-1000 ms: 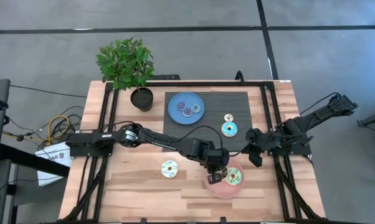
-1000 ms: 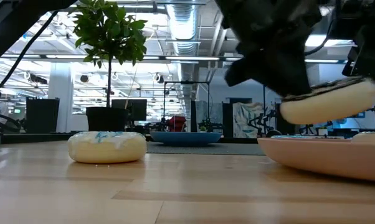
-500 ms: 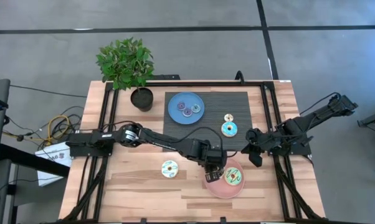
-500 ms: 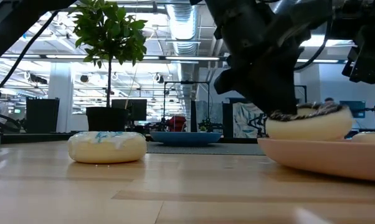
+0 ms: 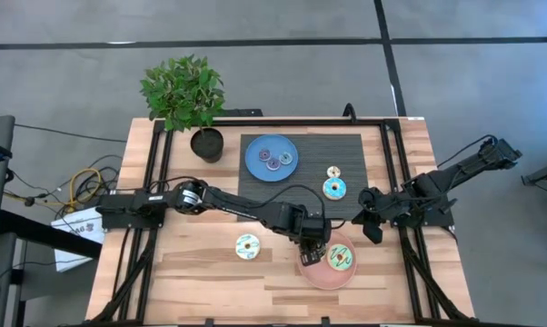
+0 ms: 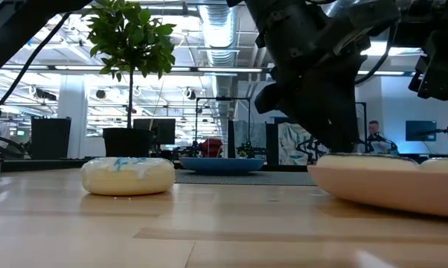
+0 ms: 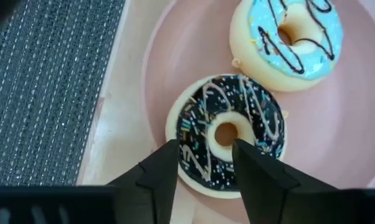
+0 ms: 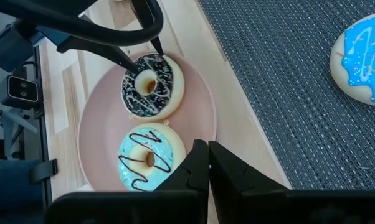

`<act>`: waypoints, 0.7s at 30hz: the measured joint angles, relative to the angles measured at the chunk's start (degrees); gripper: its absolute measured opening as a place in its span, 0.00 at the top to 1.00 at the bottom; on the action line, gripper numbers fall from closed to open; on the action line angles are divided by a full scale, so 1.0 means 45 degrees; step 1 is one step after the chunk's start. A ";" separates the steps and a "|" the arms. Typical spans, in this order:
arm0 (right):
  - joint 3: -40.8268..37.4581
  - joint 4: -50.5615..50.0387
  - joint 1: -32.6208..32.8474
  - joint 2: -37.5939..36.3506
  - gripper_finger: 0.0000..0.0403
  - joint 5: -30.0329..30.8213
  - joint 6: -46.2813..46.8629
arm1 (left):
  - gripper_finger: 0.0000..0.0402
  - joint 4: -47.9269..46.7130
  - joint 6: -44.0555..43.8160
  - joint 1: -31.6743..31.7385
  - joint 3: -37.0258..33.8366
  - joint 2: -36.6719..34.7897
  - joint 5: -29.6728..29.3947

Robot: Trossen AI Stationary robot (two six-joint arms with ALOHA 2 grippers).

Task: Pick & Place donuts
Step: Put the small white donut into the blue plate

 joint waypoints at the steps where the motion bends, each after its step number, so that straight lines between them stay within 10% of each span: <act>1: 0.0000 0.0000 0.0000 -0.0002 1.00 0.0002 0.0002 | 0.64 0.0008 0.0000 0.0030 0.0000 0.0000 0.0003; 15: 0.0000 0.0000 0.0000 0.0000 1.00 0.0015 0.0002 | 0.65 -0.1369 0.1164 0.0194 0.2298 -0.0005 -0.0651; 21: 0.0000 0.0010 0.0000 0.0000 1.00 0.0024 0.0169 | 0.83 -0.2697 0.3153 0.0379 0.1595 -0.1173 -0.1368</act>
